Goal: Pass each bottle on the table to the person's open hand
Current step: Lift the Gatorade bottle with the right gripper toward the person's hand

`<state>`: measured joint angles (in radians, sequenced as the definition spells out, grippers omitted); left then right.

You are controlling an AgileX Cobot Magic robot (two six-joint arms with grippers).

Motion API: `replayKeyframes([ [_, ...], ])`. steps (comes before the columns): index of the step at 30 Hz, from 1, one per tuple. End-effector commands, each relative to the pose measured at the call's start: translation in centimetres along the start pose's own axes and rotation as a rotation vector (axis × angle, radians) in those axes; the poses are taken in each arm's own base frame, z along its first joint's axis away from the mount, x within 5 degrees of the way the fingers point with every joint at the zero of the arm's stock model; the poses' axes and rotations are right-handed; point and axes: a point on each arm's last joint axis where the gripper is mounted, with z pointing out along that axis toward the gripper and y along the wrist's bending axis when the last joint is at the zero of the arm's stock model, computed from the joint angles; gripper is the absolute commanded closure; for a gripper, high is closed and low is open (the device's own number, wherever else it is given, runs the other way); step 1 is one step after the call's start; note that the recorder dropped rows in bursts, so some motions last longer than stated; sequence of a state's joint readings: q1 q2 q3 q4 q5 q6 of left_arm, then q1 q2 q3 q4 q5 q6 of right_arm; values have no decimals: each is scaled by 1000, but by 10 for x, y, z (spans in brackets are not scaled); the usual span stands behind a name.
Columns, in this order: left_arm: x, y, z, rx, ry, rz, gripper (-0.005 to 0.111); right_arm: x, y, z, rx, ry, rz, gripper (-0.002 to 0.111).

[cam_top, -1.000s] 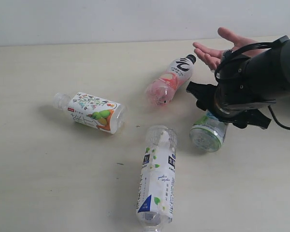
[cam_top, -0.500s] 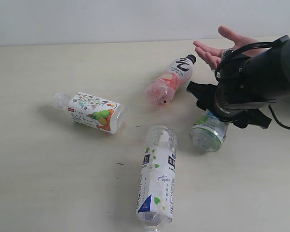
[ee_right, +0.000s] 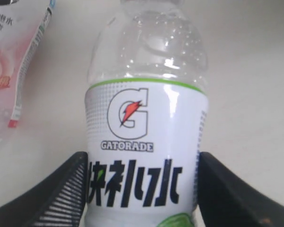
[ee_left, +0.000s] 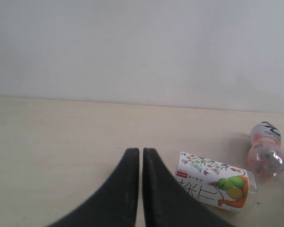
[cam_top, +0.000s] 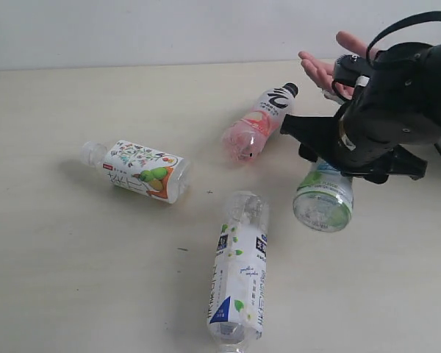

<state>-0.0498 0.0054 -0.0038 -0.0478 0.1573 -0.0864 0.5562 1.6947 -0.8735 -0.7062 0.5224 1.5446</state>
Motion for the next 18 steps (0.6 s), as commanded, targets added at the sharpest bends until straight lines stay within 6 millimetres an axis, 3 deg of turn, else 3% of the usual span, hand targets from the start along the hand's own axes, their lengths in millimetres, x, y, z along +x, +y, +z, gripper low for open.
replayKeyframes([
  [1,1,0,0,-3,-7,0,101,0,-2,-12,-3,48,-70,108],
  [18,1,0,0,-3,-7,0,101,6,-33,-77,63,243,-344,108],
])
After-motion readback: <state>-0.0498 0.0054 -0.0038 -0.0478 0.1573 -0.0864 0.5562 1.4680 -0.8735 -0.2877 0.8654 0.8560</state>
